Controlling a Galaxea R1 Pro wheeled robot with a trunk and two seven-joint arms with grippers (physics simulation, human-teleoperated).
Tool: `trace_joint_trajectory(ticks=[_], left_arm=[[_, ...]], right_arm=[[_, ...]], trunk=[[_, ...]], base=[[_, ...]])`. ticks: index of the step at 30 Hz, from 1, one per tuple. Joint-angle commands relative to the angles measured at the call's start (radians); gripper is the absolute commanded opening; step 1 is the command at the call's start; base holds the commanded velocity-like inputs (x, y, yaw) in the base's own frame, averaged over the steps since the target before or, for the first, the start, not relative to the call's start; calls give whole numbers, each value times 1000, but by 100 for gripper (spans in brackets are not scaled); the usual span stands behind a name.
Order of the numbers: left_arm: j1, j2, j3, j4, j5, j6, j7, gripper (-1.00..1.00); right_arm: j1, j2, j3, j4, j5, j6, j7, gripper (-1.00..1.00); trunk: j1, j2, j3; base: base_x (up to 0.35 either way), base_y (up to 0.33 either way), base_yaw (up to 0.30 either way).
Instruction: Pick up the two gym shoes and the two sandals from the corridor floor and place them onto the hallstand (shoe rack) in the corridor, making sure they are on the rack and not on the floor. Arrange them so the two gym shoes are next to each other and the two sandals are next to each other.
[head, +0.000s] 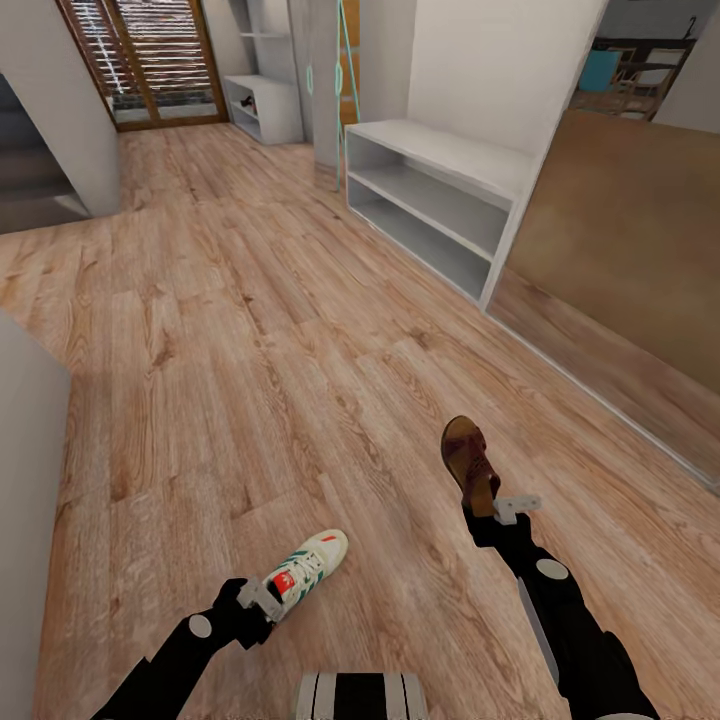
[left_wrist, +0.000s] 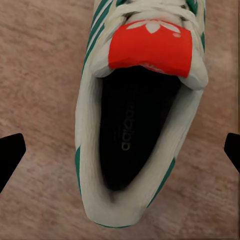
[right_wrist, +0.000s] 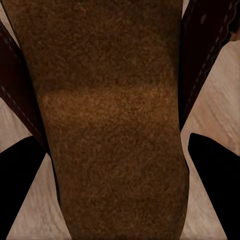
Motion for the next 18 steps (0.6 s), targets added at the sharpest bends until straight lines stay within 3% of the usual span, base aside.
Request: trace_joint_trajectory(ticks=[1, 7, 18], left_arm=[[0, 1, -4, -2, -5, 5, -3, 100], [0, 0, -6, -2, -5, 5, -1, 100], [2, 5, -6, -2, -5, 5, -1, 100]], right_arm=[[0, 0, -2, -2, 10, 5, 8, -100], [0, 0, -3, -2, 10, 6, 8, -100], [-1, 0, -3, -2, 10, 6, 8, -100]], trunk=[[0, -1, -6], [3, -2, -37], [3, -2, -51]], base=[[0, 0, 0], [0, 0, 0], [0, 0, 0]])
